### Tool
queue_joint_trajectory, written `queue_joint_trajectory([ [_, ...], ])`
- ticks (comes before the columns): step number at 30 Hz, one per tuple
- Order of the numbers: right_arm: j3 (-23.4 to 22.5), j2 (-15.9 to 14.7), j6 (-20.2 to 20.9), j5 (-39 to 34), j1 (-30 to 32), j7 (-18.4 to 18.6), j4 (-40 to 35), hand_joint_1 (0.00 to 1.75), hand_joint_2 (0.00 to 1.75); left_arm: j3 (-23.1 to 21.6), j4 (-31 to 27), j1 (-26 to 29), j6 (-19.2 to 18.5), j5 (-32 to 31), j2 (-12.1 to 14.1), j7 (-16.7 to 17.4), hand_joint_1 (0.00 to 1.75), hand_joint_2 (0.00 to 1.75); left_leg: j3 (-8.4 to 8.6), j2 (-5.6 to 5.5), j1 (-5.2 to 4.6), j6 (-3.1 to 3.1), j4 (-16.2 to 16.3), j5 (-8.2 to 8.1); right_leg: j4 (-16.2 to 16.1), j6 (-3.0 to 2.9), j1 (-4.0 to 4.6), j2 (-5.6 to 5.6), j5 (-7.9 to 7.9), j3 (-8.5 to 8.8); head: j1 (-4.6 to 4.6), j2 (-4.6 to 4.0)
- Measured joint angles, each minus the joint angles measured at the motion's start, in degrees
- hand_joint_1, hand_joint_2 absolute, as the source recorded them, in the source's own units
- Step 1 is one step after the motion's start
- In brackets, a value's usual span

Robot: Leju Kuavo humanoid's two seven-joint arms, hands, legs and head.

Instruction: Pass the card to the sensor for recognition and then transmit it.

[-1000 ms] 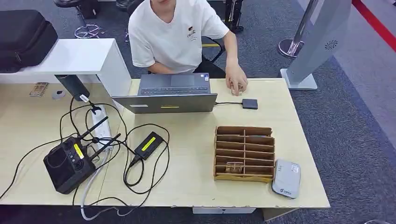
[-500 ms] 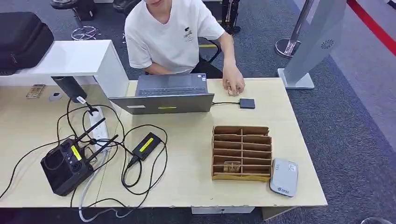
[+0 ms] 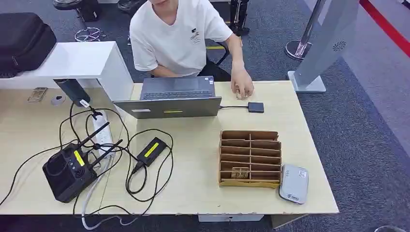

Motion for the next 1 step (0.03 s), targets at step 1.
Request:
queue_joint_trajectory([
  [1, -0.3, 0.9, 0.0, 0.5, -0.6, 0.1, 1.4, 0.0, 1.75, 0.0, 0.0, 0.0, 0.0, 0.0, 0.0, 0.2, 0.0, 1.75, 0.0, 0.0, 0.0, 0.0, 0.0, 0.0, 0.0, 0.0, 0.0, 0.01, 0.0, 0.0, 0.0, 0.0],
])
